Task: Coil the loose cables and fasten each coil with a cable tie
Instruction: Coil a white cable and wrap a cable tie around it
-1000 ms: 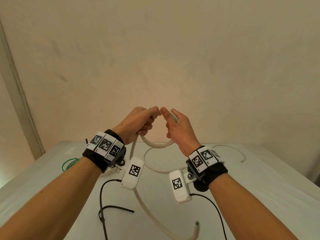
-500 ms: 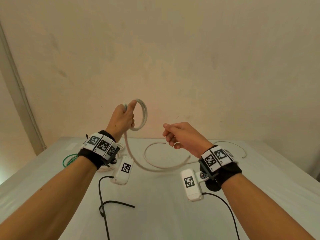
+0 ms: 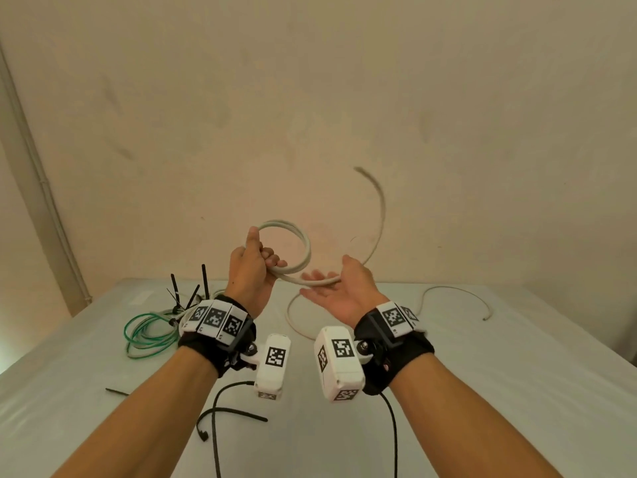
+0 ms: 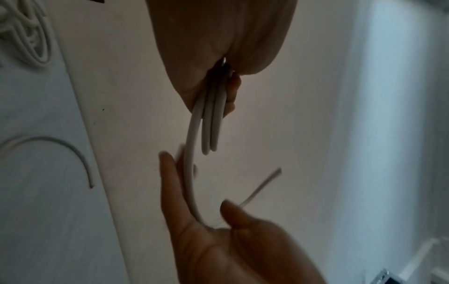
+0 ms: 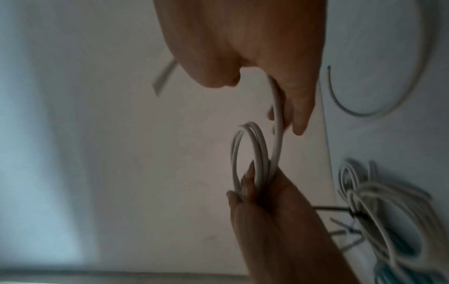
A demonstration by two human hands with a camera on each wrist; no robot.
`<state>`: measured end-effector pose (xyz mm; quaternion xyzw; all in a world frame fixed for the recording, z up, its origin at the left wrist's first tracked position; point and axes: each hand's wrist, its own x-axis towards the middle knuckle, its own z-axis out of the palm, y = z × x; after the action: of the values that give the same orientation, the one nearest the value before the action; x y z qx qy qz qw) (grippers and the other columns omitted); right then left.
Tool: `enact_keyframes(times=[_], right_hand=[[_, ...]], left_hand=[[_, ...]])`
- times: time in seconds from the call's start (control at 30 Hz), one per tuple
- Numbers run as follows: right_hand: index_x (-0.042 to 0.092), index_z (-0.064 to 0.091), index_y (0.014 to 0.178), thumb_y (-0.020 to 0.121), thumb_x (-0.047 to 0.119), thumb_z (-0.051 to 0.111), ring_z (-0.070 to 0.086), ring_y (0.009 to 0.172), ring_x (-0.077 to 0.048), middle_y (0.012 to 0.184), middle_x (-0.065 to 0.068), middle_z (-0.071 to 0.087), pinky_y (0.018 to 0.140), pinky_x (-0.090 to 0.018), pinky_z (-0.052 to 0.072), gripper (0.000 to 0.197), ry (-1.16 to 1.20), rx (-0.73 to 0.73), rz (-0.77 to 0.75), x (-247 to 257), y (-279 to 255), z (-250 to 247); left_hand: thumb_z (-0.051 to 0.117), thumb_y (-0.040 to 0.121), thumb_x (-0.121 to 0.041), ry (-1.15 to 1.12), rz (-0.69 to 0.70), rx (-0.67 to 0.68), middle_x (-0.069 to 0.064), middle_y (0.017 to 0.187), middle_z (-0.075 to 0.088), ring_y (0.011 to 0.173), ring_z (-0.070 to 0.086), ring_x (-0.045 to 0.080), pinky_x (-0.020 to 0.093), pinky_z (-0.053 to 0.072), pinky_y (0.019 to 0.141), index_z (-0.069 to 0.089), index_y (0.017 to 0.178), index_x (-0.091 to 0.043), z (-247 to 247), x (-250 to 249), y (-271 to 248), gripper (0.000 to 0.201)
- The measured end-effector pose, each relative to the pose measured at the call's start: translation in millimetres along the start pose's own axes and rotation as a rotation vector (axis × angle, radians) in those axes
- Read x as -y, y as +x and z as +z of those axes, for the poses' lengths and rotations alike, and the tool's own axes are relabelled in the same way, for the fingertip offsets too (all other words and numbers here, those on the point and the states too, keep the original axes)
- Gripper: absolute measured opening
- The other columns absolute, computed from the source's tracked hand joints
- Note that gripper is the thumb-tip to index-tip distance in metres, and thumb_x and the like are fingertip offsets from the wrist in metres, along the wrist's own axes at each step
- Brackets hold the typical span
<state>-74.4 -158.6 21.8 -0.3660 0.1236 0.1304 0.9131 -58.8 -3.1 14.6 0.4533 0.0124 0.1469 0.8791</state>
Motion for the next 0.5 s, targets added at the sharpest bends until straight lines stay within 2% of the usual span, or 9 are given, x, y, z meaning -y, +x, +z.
enact_keyframes(times=[0.03,0.07,0.1,0.13,0.2,0.3,0.4,0.5], right_hand=[[0.001,0.051,0.111,0.112,0.027,0.035,0.064,0.083,-0.032,0.090,-0.016,0.059,0.096,-0.059,0.053,0.031,0.016,-0.048,-0.071,6.3,1.4,-3.4],[0.004,0.052,0.101,0.111,0.022,0.033,0.055,0.066,-0.024,0.074,-0.010,0.050,0.085,-0.055,0.055,0.028,-0.005,-0.090,-0.122,13.2,2.9,-7.7],[0.006,0.051,0.094,0.111,0.019,0.032,0.044,0.054,-0.019,0.064,-0.005,0.042,0.074,-0.047,0.055,0.028,-0.058,-0.117,-0.160,18.8,4.0,-11.3],[0.008,0.050,0.091,0.111,0.019,0.032,0.036,0.047,-0.016,0.058,-0.002,0.037,0.064,-0.039,0.051,0.029,-0.132,-0.138,-0.197,22.2,3.1,-13.4],[0.009,0.052,0.089,0.111,0.023,0.036,0.032,0.040,-0.013,0.055,0.001,0.035,0.052,-0.031,0.041,0.030,-0.302,-0.164,-0.280,23.8,0.5,-13.5],[0.004,0.060,0.096,0.109,0.022,0.041,0.043,0.046,-0.013,0.061,-0.002,0.043,0.047,-0.029,0.044,0.029,-0.539,-0.169,-0.347,24.6,-4.9,-12.7],[0.002,0.065,0.096,0.109,0.021,0.045,0.057,0.070,-0.021,0.081,-0.008,0.053,0.055,-0.033,0.056,0.030,-0.623,-0.146,-0.336,25.5,-12.0,-14.7],[0.005,0.066,0.096,0.110,0.026,0.045,0.064,0.082,-0.026,0.088,-0.009,0.067,0.060,-0.034,0.057,0.032,-0.655,-0.104,-0.314,23.0,-20.2,-13.1]], left_hand=[[0.046,0.109,-0.039,-0.014,-0.020,-0.002,-0.005,0.054,0.034,0.044,0.037,0.010,0.024,0.046,0.048,0.040,0.078,-0.016,-2.5,0.0,-0.4,0.039],[0.048,0.109,-0.038,-0.016,-0.041,0.000,-0.004,0.056,0.033,0.044,0.035,0.010,0.024,0.045,0.047,0.040,0.078,-0.015,-5.9,-0.2,-1.5,0.039],[0.050,0.108,-0.038,-0.010,-0.066,0.014,-0.003,0.057,0.032,0.045,0.034,0.011,0.024,0.044,0.046,0.041,0.078,-0.015,-8.9,0.1,-2.7,0.039],[0.052,0.107,-0.038,0.005,-0.095,0.050,-0.003,0.059,0.031,0.046,0.033,0.011,0.024,0.042,0.046,0.042,0.078,-0.015,-11.2,1.0,-4.6,0.039],[0.054,0.106,-0.039,0.098,-0.159,0.160,-0.002,0.062,0.026,0.048,0.030,0.011,0.022,0.039,0.045,0.041,0.076,-0.017,-9.3,3.8,-9.4,0.039],[0.055,0.105,-0.042,0.282,-0.239,0.279,-0.002,0.067,0.021,0.052,0.026,0.011,0.021,0.036,0.045,0.039,0.075,-0.019,-1.7,2.7,-15.0,0.041],[0.055,0.104,-0.043,0.366,-0.268,0.329,-0.003,0.065,0.024,0.051,0.027,0.012,0.021,0.035,0.045,0.039,0.077,-0.019,-3.1,-7.2,-13.5,0.040],[0.055,0.104,-0.043,0.408,-0.284,0.366,-0.004,0.065,0.025,0.051,0.028,0.011,0.020,0.034,0.045,0.037,0.078,-0.020,-5.7,-13.9,-12.9,0.040]])
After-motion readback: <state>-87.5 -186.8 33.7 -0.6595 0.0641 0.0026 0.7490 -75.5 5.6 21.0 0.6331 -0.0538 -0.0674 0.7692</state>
